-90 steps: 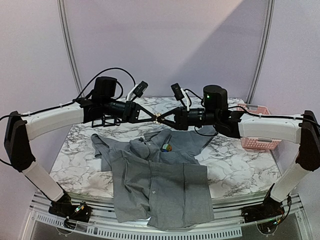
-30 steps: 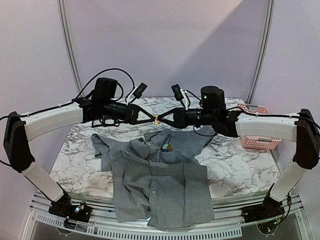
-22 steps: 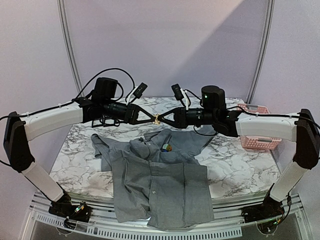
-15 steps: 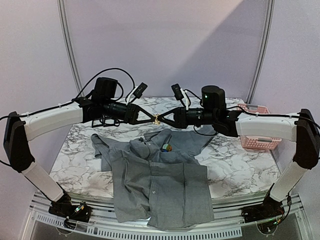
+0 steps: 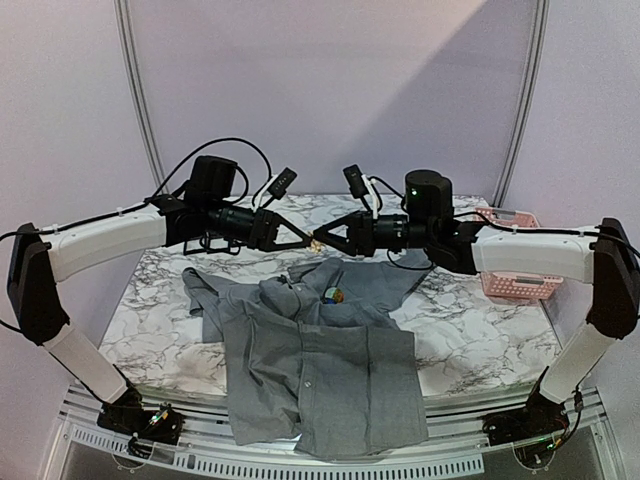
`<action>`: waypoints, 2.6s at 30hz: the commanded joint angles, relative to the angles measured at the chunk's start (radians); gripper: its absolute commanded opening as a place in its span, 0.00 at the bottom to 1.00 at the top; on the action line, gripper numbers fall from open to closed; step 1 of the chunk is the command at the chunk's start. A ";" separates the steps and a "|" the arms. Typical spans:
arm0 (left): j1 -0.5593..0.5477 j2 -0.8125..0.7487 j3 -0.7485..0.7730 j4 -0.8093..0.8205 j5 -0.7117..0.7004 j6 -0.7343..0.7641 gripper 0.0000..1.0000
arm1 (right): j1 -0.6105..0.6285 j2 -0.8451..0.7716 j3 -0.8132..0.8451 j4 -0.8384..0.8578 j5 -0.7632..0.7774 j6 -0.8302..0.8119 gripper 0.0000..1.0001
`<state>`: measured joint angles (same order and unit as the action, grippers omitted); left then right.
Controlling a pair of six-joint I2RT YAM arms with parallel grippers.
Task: Remove the brooch from the garment
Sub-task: Close the brooch securely, then place the brooch in the brooch box.
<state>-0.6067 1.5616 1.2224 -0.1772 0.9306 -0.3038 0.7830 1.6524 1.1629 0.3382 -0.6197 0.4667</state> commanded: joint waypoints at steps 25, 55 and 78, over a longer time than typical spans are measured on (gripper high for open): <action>0.030 -0.012 0.119 -0.330 -0.576 0.185 0.00 | -0.006 -0.196 -0.141 -0.048 0.434 -0.065 0.77; 0.254 0.239 0.242 -0.552 -1.453 0.375 0.00 | -0.100 -0.442 -0.317 -0.165 0.661 -0.112 0.84; 0.342 0.584 0.563 -0.590 -1.705 0.452 0.00 | -0.123 -0.668 -0.469 -0.128 0.657 -0.087 0.88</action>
<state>-0.2787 2.1075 1.7477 -0.7490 -0.7162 0.1040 0.6689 1.0237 0.7174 0.1978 0.0284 0.3626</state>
